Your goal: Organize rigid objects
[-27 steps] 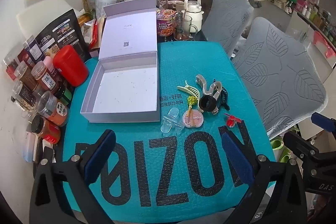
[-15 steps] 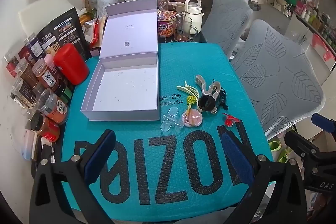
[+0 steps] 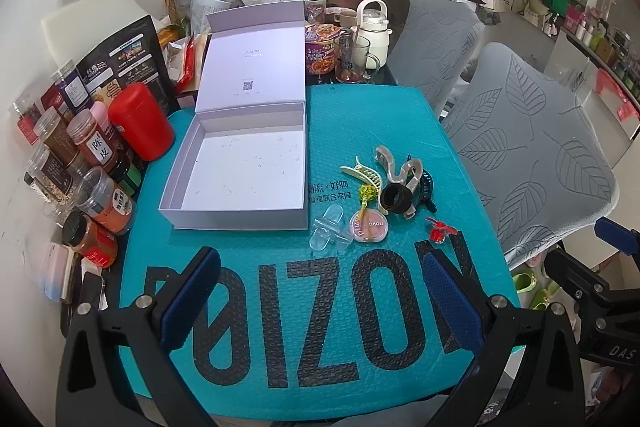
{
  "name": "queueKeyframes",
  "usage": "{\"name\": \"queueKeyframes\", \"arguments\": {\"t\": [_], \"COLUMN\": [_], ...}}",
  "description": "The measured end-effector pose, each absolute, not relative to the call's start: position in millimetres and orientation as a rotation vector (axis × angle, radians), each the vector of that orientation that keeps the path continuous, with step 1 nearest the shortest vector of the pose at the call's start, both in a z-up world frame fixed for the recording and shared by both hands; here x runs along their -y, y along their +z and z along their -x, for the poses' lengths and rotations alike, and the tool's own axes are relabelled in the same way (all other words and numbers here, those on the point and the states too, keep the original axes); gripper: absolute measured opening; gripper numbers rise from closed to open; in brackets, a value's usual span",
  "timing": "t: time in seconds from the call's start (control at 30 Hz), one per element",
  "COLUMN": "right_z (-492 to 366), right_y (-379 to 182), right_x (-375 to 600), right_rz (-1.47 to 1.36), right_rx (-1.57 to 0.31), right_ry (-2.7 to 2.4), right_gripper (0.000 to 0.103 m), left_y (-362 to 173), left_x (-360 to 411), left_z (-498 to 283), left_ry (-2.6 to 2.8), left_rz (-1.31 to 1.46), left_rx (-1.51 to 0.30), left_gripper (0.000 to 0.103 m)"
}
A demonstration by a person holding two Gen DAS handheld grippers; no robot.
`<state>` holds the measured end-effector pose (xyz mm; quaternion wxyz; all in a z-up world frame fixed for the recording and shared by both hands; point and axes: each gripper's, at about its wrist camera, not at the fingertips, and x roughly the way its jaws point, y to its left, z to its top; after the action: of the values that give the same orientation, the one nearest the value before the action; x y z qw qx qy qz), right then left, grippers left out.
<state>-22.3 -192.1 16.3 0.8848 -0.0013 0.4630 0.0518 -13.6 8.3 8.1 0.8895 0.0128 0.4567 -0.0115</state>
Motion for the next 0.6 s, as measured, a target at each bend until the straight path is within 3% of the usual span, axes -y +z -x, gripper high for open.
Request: {"name": "queueKeyframes", "arguments": {"t": [0.6], "right_z": [26.0], "right_y": [17.1], "right_x": [191.6], "right_rz": [0.002], "right_rx": [-0.955], "right_ry": [0.112], "right_gripper": [0.103], "left_y": [10.7], "left_x": [-7.9], "left_z": [19.8], "left_ry": [-0.016], "left_rz": [-0.024], "left_rx": [-0.937], "left_gripper": [0.103]}}
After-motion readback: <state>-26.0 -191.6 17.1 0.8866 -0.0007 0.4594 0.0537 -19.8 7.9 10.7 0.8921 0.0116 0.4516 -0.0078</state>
